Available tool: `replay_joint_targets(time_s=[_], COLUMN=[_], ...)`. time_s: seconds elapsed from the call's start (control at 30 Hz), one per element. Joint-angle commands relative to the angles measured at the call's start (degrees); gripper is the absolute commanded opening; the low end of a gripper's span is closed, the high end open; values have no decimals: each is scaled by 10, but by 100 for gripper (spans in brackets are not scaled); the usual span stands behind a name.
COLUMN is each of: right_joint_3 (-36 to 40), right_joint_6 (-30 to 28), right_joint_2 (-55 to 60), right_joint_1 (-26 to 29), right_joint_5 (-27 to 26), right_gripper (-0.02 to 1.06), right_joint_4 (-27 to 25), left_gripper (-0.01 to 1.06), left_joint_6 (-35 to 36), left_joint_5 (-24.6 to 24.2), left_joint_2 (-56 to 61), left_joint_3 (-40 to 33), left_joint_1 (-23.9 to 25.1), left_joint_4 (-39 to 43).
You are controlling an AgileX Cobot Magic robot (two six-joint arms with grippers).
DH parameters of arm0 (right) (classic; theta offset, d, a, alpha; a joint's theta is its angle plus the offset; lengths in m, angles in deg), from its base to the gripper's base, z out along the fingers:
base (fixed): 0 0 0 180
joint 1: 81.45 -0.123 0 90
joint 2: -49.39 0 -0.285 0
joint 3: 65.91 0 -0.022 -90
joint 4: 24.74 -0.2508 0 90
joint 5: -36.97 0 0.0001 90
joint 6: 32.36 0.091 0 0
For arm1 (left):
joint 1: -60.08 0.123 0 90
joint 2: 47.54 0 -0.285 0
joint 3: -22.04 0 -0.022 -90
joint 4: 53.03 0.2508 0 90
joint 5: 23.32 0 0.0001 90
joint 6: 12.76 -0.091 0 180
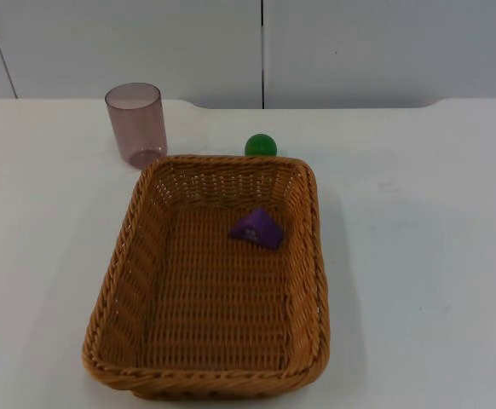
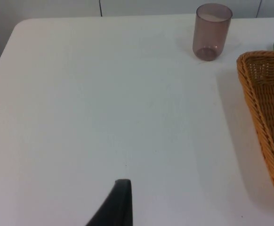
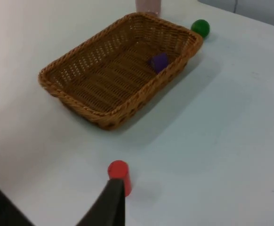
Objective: Pick up the basket with the left hand and place the triangular block into the basket with the right hand.
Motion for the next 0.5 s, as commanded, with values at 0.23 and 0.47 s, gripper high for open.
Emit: replay_joint_targets(time_s=[0.23, 0.47], right_joint_3=[4, 4], right_joint_6=[-6, -5], right_joint_2=[-2, -2], right_joint_1=[165, 258], right_joint_5=[-3, -4], right_gripper=[105, 105], right_joint_4=[-1, 0], left_gripper=[105, 105], left_joint_6=[5, 5], left_joint_5=[-2, -2], left_joint_2=[3, 3], left_joint_3=[-1, -1], left_joint_1=[1, 1], left_joint_4=[4, 4])
